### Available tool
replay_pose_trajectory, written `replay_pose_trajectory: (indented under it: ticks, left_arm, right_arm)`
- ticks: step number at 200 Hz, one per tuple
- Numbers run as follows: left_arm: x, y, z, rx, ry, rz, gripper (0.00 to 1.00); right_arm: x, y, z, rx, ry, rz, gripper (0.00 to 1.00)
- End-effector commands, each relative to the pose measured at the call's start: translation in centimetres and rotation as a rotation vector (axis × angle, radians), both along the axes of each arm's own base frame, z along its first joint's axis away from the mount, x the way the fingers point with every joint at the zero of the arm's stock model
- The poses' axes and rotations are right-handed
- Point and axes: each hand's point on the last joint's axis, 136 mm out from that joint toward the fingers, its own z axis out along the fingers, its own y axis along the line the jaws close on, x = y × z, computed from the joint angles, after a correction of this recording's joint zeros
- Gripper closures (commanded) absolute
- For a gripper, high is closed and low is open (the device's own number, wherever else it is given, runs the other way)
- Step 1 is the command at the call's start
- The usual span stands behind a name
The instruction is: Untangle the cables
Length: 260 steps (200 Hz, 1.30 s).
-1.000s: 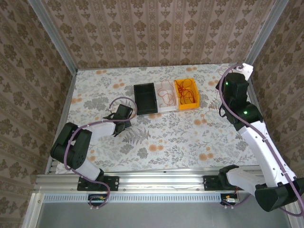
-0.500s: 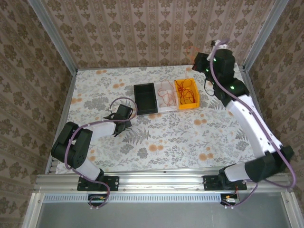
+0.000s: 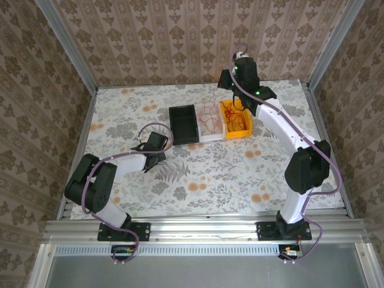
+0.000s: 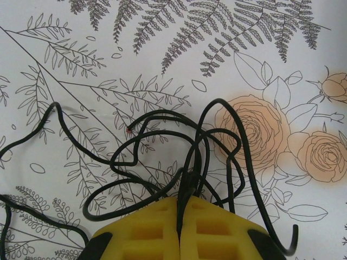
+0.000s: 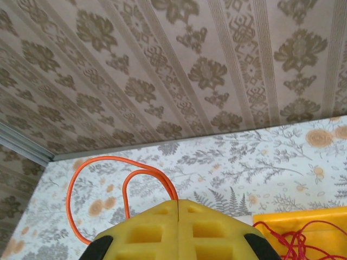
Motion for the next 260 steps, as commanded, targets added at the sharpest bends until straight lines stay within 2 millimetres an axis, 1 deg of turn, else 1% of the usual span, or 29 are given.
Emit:
replay_pose_trajectory:
  ticks: [1, 15, 34, 61, 72, 82, 88, 92, 103, 109, 122, 130, 141, 153, 167, 172, 189, 211, 215, 224, 231, 242, 244, 249, 260]
  left_arm:
    - [-0.1, 0.4, 0.4, 0.014, -0.015, 0.01, 1.0]
    - [0.0, 0.3, 0.3, 0.012, -0.011, 0.008, 1.0]
    - [0.1, 0.2, 0.3, 0.009, -0.008, -0.001, 1.0]
    - [0.3, -0.1, 0.6, 0.004, -0.019, -0.022, 1.0]
    - [0.2, -0.2, 0.9, 0.004, -0.023, -0.03, 1.0]
    - [0.3, -0.2, 1.2, 0.004, -0.029, -0.037, 1.0]
    - [0.3, -0.2, 1.4, 0.003, -0.034, -0.042, 1.0]
    - [0.3, -0.2, 1.5, 0.002, -0.036, -0.045, 1.0]
    - [0.3, -0.3, 1.8, -0.007, -0.042, -0.059, 1.0]
    - [0.3, -0.5, 2.1, -0.018, -0.051, -0.07, 1.0]
    - [0.4, -0.9, 2.5, -0.038, -0.062, -0.097, 1.0]
    - [0.3, -1.2, 2.8, -0.053, -0.069, -0.118, 1.0]
    - [0.3, -1.8, 3.2, -0.073, -0.078, -0.162, 1.0]
    - [0.2, -3.0, 3.8, -0.1, -0.092, -0.243, 1.0]
    - [-0.3, -5.1, 4.8, -0.131, -0.106, -0.389, 1.0]
    - [-0.7, -5.9, 5.2, -0.157, -0.102, -0.443, 1.0]
    - [-2.7, -8.9, 5.9, -0.245, -0.053, -0.64, 1.0]
    - [-5.4, -11.9, 6.0, -0.325, 0.024, -0.819, 1.0]
    - [-5.9, -12.5, 6.0, -0.34, 0.039, -0.848, 0.91]
    - [-6.6, -13.8, 6.1, -0.377, 0.069, -0.904, 0.65]
    - [-6.9, -14.6, 6.2, -0.394, 0.088, -0.93, 0.45]
    - [-7.3, -15.5, 6.2, -0.409, 0.117, -0.954, 0.16]
    - [-7.2, -15.6, 6.2, -0.409, 0.119, -0.956, 0.12]
    - [-7.1, -15.8, 6.3, -0.41, 0.121, -0.956, 0.07]
    - [-6.7, -15.7, 6.6, -0.409, 0.102, -0.942, 0.05]
  right_arm:
    - [0.6, 0.1, -0.7, -0.075, 0.003, -0.029, 0.98]
    - [0.8, 0.8, -2.9, -0.119, 0.046, -0.013, 0.97]
    - [1.1, 1.7, -6.6, -0.169, 0.12, 0.003, 0.97]
    - [1.7, 2.8, -10.9, -0.22, 0.199, 0.019, 0.97]
    - [1.9, 3.1, -12.5, -0.227, 0.235, 0.026, 0.97]
    - [2.1, 3.5, -13.5, -0.226, 0.258, 0.037, 0.95]
    - [2.2, 3.7, -13.9, -0.224, 0.27, 0.049, 0.93]
    - [2.2, 4.0, -14.1, -0.221, 0.278, 0.059, 0.89]
    - [2.2, 4.4, -14.3, -0.21, 0.29, 0.084, 0.74]
    - [2.2, 4.7, -13.9, -0.204, 0.283, 0.1, 0.68]
    - [2.0, 4.8, -12.8, -0.19, 0.257, 0.108, 0.57]
    - [1.8, 4.7, -11.9, -0.185, 0.235, 0.108, 0.54]
    - [1.5, 4.2, -10.7, -0.183, 0.21, 0.093, 0.51]
    - [0.9, 3.6, -9.6, -0.189, 0.187, 0.082, 0.5]
    - [0.1, 2.6, -8.5, -0.19, 0.165, 0.061, 0.5]
    - [-0.3, 2.3, -8.4, -0.193, 0.162, 0.056, 0.49]
    - [-1.8, 1.1, -7.9, -0.2, 0.153, 0.036, 0.49]
    - [-4.1, 0.1, -8.2, -0.201, 0.153, 0.031, 0.49]
    - [-4.5, -0.1, -8.5, -0.201, 0.158, 0.032, 0.49]
    - [-5.4, -0.2, -9.2, -0.194, 0.177, 0.041, 0.49]
    - [-6.1, 0.0, -9.4, -0.179, 0.184, 0.068, 0.49]
    - [-7.5, 0.7, -10.4, -0.153, 0.203, 0.122, 0.49]
    - [-7.7, 0.8, -10.6, -0.148, 0.206, 0.133, 0.49]
    - [-8.4, 1.2, -11.0, -0.133, 0.213, 0.159, 0.49]
    - [-9.8, 2.4, -12.2, -0.109, 0.237, 0.226, 0.49]
